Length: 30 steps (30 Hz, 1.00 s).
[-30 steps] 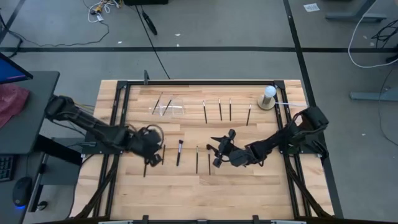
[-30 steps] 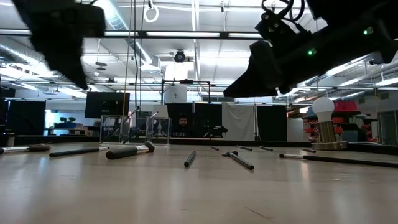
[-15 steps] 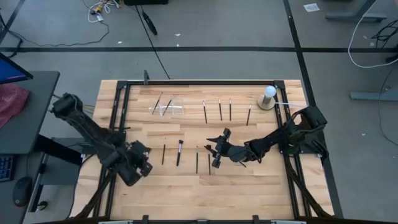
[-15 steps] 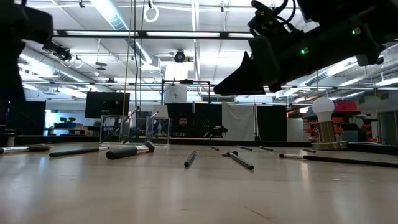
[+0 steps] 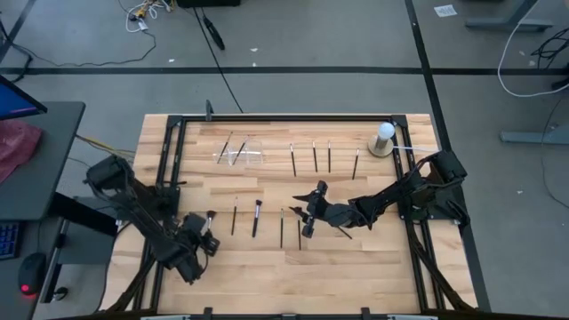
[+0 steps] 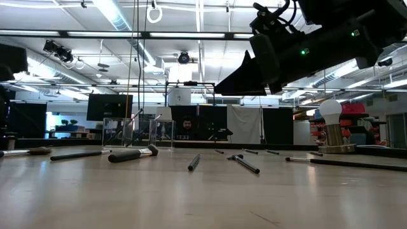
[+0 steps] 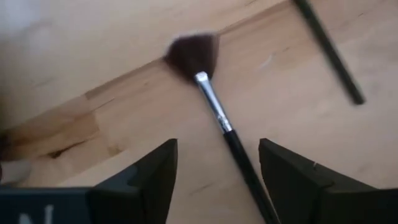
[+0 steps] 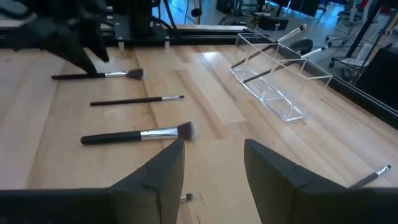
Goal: Put items in baskets/containers
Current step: Put the highlighter brush into the transparent organizer
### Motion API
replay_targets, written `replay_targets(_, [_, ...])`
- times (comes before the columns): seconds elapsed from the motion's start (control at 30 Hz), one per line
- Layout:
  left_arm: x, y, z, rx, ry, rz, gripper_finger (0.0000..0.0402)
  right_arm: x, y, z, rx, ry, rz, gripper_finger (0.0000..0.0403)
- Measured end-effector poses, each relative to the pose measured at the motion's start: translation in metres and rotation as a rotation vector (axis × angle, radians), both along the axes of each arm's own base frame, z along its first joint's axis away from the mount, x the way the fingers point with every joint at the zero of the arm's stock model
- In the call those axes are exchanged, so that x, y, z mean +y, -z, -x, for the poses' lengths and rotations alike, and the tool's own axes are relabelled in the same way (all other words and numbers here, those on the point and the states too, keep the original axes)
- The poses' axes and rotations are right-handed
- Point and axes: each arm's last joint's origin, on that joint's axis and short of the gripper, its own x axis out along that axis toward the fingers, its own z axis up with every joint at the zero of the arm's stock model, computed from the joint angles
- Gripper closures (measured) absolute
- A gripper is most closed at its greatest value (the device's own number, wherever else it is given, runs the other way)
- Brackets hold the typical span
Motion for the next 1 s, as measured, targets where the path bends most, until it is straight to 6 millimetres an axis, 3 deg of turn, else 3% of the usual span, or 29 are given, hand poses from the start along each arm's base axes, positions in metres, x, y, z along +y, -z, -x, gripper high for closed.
replay_targets(0.27, [-0.006, 0.029, -0.004, 0.013, 0.014, -0.115, 0.0264, 0.0, -0.001, 0.0, -0.009, 0.0, -0.002, 0.0234])
replay_targets(0.57, [-0.011, 0.035, 0.005, -0.015, 0.06, -0.147, 0.0376, 0.0, -0.001, 0.0, -0.009, 0.001, -0.002, 0.0234])
replay_targets(0.83, [-0.013, 0.039, 0.016, -0.114, 0.064, -0.156, 0.0383, 0.001, -0.001, 0.0, -0.001, -0.008, 0.02, 0.0234])
replay_targets(1.0, [-0.012, 0.029, 0.012, -0.168, 0.041, -0.092, 0.0383, 0.001, -0.001, 0.0, -0.004, -0.02, 0.015, 0.0234])
